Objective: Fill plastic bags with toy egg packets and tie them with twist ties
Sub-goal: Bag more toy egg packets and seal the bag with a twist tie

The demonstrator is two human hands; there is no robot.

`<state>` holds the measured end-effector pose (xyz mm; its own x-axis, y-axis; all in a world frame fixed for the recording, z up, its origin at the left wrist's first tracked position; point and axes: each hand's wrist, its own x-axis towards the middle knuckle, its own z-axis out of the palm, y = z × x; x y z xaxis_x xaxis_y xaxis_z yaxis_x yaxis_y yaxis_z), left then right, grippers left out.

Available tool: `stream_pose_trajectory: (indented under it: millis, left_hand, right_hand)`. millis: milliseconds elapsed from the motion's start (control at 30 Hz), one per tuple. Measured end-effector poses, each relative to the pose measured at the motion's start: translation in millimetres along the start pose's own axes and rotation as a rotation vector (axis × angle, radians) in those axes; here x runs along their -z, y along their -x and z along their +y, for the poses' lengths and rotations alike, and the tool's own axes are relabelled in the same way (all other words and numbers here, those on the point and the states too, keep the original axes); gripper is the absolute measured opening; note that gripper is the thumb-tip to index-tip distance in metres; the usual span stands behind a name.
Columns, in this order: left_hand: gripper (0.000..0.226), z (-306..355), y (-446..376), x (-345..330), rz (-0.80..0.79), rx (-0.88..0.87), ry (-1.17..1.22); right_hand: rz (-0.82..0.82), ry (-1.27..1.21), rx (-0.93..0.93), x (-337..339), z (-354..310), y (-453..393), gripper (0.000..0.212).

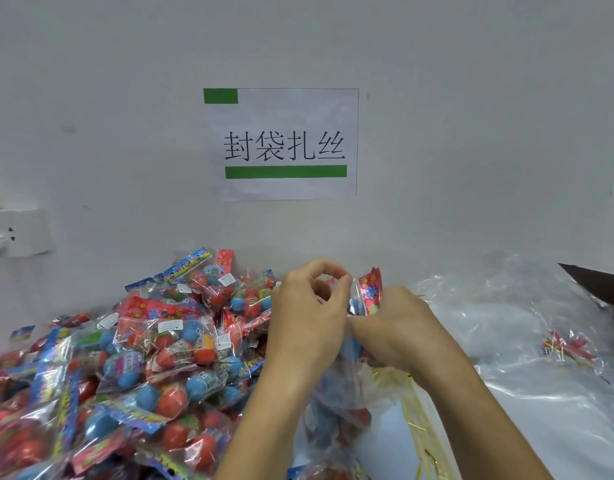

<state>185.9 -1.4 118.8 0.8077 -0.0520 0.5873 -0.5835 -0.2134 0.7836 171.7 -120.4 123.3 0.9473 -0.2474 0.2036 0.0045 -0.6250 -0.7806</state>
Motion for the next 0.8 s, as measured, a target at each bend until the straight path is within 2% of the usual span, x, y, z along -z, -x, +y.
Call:
stream_pose_trajectory:
  millis: [200, 400, 567, 800]
  left_hand:
    - [0.018, 0.5, -2.6, 7.0, -0.069, 0.004, -0.061]
    - [0.026, 3.3, -2.4, 8.1, -0.114, 0.085, 0.041]
    - [0.019, 7.6, -1.6, 10.6, -0.122, 0.091, 0.099]
    - [0.018, 9.5, -1.3, 12.4, -0.145, 0.089, 0.074]
  right_hand:
    - [-0.111, -0.115, -0.03, -13.3, 6.5, -7.0, 0.022]
    - [-0.1, 0.132, 0.016, -23.1, 16.3, -10.5, 0.03]
    - [-0.047, 0.322, 0.082, -26.1, 18.1, -8.0, 0.036]
    - [-0.11, 0.296, 0.038, -20.7, 14.9, -10.2, 0.026]
